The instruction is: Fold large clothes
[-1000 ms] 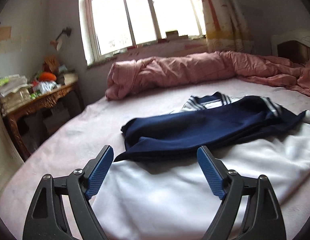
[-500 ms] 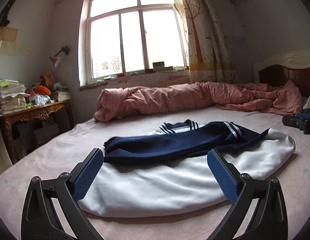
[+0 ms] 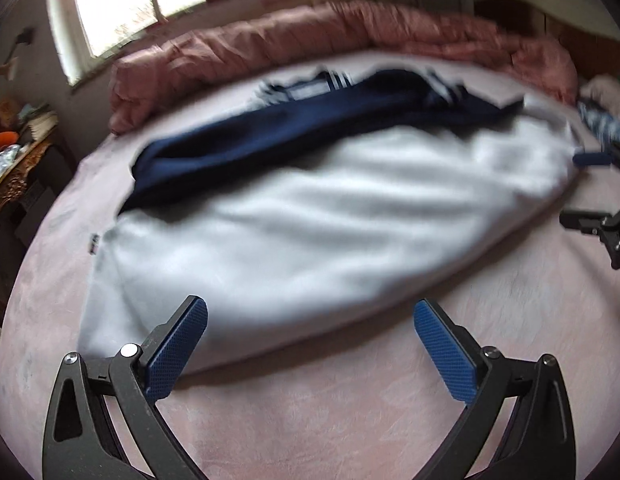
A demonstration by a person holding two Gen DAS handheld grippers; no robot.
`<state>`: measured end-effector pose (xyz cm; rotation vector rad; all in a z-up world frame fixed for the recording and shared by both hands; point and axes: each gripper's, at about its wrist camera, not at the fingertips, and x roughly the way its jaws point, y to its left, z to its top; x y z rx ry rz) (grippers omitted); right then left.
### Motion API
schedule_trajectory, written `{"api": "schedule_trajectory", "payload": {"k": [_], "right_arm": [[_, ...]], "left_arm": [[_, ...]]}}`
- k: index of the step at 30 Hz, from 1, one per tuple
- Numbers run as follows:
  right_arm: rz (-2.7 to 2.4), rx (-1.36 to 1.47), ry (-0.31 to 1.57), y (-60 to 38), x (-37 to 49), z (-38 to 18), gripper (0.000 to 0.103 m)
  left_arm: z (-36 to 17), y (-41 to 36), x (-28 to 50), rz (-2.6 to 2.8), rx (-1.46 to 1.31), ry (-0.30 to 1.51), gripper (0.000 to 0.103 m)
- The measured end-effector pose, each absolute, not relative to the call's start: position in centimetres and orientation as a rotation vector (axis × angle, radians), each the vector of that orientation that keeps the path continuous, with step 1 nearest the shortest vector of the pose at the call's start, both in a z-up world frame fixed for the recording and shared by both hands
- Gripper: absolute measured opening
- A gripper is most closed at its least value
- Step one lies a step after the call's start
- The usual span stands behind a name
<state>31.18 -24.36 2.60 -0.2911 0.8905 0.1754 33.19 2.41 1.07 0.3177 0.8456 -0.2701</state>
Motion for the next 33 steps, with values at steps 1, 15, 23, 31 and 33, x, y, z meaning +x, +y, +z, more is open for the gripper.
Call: {"api": "schedule_trajectory", "payload": {"k": [1, 15, 23, 31, 33], "right_arm": [[0.166, -0.327, 0.906, -23.8, 31.1, 2.1, 0.103], [-0.124, -0.377, 0.833, -26.0, 33.4, 0.7, 0.103], [-0.079, -0.195, 0.854, -29.9, 34.2, 1.2, 0.041], [-0.077, -0.051, 0.691, -29.7, 29.0, 4.8, 0.023], [-0.055, -0.087, 0.693, -29.3, 26.3, 5.0, 0.023]], "left_arm": [[0.4, 2.2, 33.3, -0.271, 0.333, 0.880, 0.103], [-0.5, 4.2, 34.9, 0.088, 0.486, 0.779, 0.103], [-0.3, 6.8, 35.6, 0.023, 0.368, 0.797, 0.039], [3.5, 8.0, 32.0, 0.012, 0.203, 0.767, 0.025], [4.4, 8.3, 29.5, -0.001, 0.192, 0.755, 0.025]]}}
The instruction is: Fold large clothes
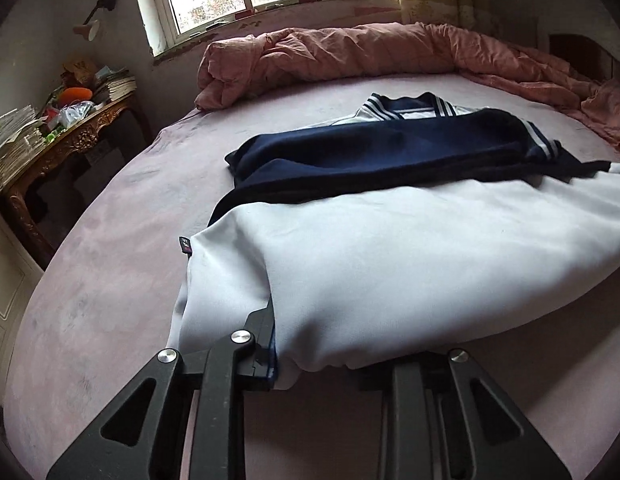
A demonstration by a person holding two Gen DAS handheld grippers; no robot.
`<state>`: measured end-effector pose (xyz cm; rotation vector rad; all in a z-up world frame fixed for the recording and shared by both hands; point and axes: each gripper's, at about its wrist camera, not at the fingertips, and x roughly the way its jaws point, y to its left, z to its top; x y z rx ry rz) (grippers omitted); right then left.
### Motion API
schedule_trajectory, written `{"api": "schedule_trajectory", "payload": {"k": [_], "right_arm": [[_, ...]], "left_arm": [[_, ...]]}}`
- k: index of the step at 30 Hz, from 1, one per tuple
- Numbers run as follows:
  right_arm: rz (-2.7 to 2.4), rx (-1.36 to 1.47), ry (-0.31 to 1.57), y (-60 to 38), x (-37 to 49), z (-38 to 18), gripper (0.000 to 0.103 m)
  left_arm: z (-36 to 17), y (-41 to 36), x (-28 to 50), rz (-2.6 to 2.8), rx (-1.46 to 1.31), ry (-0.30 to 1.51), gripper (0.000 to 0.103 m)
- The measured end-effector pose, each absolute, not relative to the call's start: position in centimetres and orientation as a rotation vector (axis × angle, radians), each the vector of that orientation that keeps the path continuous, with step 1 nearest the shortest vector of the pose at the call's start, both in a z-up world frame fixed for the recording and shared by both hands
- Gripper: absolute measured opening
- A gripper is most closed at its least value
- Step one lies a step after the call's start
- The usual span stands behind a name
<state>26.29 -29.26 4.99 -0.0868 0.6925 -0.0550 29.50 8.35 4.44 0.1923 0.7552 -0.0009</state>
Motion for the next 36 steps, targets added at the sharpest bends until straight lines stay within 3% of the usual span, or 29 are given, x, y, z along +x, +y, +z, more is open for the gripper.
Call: {"api": "schedule_trajectory", "payload": {"k": [10, 15, 21, 27, 36], "right_arm": [[0.049, -0.090, 0.623, -30.2, 8.2, 7.9, 0.023], [0.066, -0.163, 0.633, -29.0, 3.7, 7.8, 0.023], [0.087, -0.093, 0.631, -30.0, 7.4, 9.7, 0.023], [0.033, -0.074, 0.614, -29.7, 15.8, 12.4, 0.024], [-0.048, -0.057, 0.720, -28.4, 29.8, 9.6, 0.023]], "left_arm": [[6.3, 9.6, 11.8, -0.067, 0.137, 0.673, 0.026], [6.0, 10.4, 9.7, -0.078, 0.076, 0.713, 0.028], [8.3, 10.3, 12.3, -0.073, 0.075, 0.694, 0.028], [11.6, 9.2, 19.9, -0.007, 0.128, 0.631, 0.028], [7.0, 9.0, 32.6, 0.083, 0.113, 0.754, 0.028]]}}
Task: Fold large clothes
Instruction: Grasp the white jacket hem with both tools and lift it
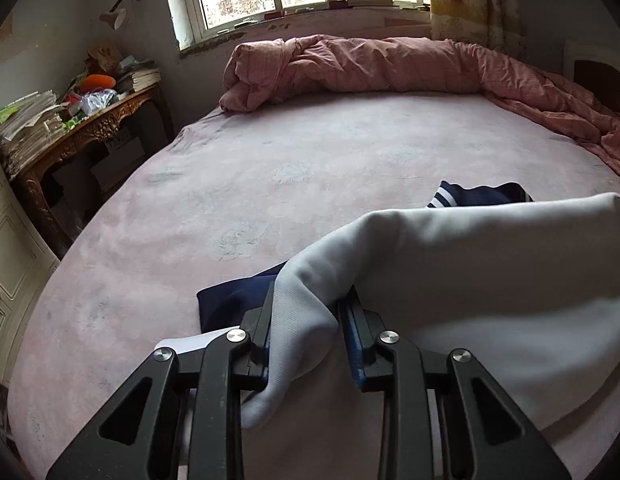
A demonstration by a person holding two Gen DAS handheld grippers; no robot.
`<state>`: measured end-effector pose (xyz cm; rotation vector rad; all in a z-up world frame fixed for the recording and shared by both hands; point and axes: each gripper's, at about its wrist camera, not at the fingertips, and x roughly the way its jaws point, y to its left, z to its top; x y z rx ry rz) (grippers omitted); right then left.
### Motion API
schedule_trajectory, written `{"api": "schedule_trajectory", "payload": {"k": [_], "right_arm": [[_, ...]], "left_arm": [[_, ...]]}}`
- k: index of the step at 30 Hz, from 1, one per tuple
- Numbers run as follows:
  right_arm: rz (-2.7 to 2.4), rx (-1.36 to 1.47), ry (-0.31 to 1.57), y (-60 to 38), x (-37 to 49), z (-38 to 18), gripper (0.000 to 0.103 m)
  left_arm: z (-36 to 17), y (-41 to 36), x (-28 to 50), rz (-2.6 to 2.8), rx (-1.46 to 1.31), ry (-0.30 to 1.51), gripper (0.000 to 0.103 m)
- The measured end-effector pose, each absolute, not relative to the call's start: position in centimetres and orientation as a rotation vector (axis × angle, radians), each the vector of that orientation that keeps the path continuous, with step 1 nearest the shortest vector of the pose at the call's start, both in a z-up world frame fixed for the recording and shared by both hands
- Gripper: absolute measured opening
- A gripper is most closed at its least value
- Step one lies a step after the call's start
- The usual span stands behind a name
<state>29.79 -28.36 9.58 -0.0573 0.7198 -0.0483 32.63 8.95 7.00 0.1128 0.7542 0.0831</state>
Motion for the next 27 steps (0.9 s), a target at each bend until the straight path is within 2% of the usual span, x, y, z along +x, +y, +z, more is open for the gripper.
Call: {"api": "schedule_trajectory", "payload": {"k": [5, 13, 15, 17, 18, 19, 20, 21, 22, 23, 24, 25, 27], "right_arm": [[-0.079, -0.114, 0.750, -27.9, 32.9, 5.6, 0.024], [-0.069, -0.131, 0.694, -27.9, 32.6, 4.9, 0.027], [-0.055, -0.157, 0.674, -27.8, 32.3, 4.9, 0.028], [-0.029, -0.135, 0.648, -28.1, 31.8, 5.3, 0.032], [-0.024, -0.104, 0.621, -28.6, 31.4, 5.7, 0.041], [-0.035, -0.082, 0.596, -29.1, 31.1, 6.1, 0.057], [-0.052, -0.065, 0.566, -29.5, 30.7, 6.4, 0.076], [-0.081, -0.046, 0.517, -30.2, 30.2, 7.0, 0.085], [-0.114, -0.033, 0.471, -30.8, 29.7, 7.6, 0.091], [-0.140, -0.021, 0.436, -31.4, 29.2, 8.3, 0.091], [-0.148, -0.005, 0.422, -32.2, 28.8, 8.9, 0.091], [-0.144, 0.021, 0.415, -33.1, 28.5, 9.4, 0.091], [-0.134, 0.084, 0.420, -35.0, 27.8, 10.0, 0.091]], "left_arm": [[4.3, 8.3, 35.0, 0.060, 0.131, 0.725, 0.029], [3.3, 7.7, 34.0, 0.090, 0.221, 0.686, 0.033], [3.7, 7.9, 32.9, 0.110, 0.234, 0.635, 0.037], [4.4, 8.0, 32.1, 0.136, 0.251, 0.587, 0.049], [4.6, 8.1, 31.9, 0.134, 0.247, 0.569, 0.050], [4.8, 8.3, 31.8, 0.130, 0.237, 0.559, 0.054], [4.9, 8.5, 31.8, 0.136, 0.231, 0.553, 0.062], [5.0, 8.8, 31.8, 0.150, 0.221, 0.546, 0.069], [5.1, 9.0, 31.6, 0.165, 0.208, 0.528, 0.081], [5.4, 9.4, 31.3, 0.180, 0.191, 0.504, 0.093], [5.8, 9.7, 31.1, 0.178, 0.168, 0.485, 0.097], [6.2, 10.1, 30.9, 0.157, 0.137, 0.468, 0.101], [6.9, 11.0, 30.4, 0.094, 0.054, 0.448, 0.103]]}}
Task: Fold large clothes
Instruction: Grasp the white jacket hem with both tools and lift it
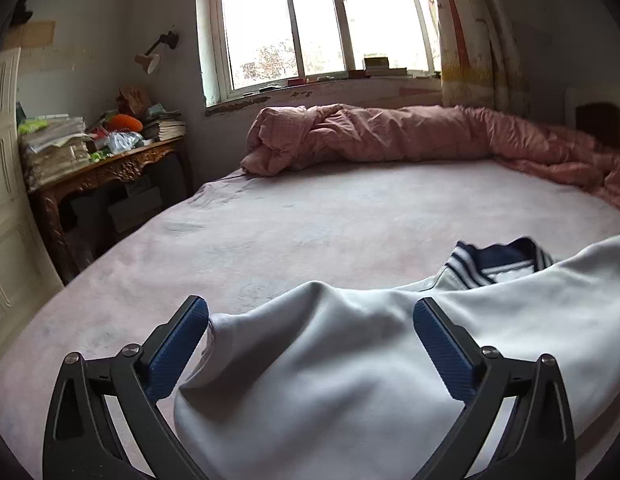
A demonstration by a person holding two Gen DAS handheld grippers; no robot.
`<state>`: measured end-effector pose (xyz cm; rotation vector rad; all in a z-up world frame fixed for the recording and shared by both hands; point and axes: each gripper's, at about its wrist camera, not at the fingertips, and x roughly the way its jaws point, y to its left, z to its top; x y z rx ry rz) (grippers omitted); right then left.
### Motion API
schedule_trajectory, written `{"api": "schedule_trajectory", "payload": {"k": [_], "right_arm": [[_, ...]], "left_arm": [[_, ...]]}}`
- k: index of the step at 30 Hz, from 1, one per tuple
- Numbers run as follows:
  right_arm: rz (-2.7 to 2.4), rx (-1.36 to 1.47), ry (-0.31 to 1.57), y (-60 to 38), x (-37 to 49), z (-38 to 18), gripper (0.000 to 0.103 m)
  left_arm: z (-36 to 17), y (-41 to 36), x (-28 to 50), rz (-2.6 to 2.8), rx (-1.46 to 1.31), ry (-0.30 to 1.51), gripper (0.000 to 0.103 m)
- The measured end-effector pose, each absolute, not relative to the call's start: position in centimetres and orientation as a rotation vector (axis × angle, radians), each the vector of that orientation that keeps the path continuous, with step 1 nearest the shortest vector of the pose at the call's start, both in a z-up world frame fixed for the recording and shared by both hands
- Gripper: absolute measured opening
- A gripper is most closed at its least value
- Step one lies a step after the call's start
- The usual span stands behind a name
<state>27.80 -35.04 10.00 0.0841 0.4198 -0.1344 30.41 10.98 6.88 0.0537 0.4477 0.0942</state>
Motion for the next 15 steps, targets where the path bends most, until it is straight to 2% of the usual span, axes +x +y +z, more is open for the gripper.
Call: {"api": "schedule_trajectory", "payload": {"k": [6, 10, 12, 13, 14, 15], "right_arm": [[-0.065, 0.335, 0.536, -41.3, 28.0, 9.1, 0.102], [0.126, 0.389, 0.792, -42.0, 31.1, 5.3, 0.101], [0.099, 0.336, 0.829, -41.4, 32.0, 4.2, 0.078], [0.111, 0.311, 0.831, -40.9, 32.2, 4.0, 0.051], [0.148, 0.303, 0.806, -40.3, 32.1, 4.2, 0.034], [0.126, 0.277, 0.769, -39.7, 31.7, 4.8, 0.025]], "left_arm": [[6.6, 12.3, 31.7, 0.093, 0.006, 0.509, 0.103], [4.0, 13.6, 34.2, 0.091, -0.088, 0.710, 0.102], [3.4, 13.8, 34.5, 0.053, -0.086, 0.725, 0.085], [3.5, 13.8, 34.3, 0.018, -0.095, 0.711, 0.054], [3.7, 13.9, 34.1, -0.010, -0.105, 0.688, 0.030], [4.0, 14.0, 33.7, 0.012, -0.103, 0.656, 0.028]]}}
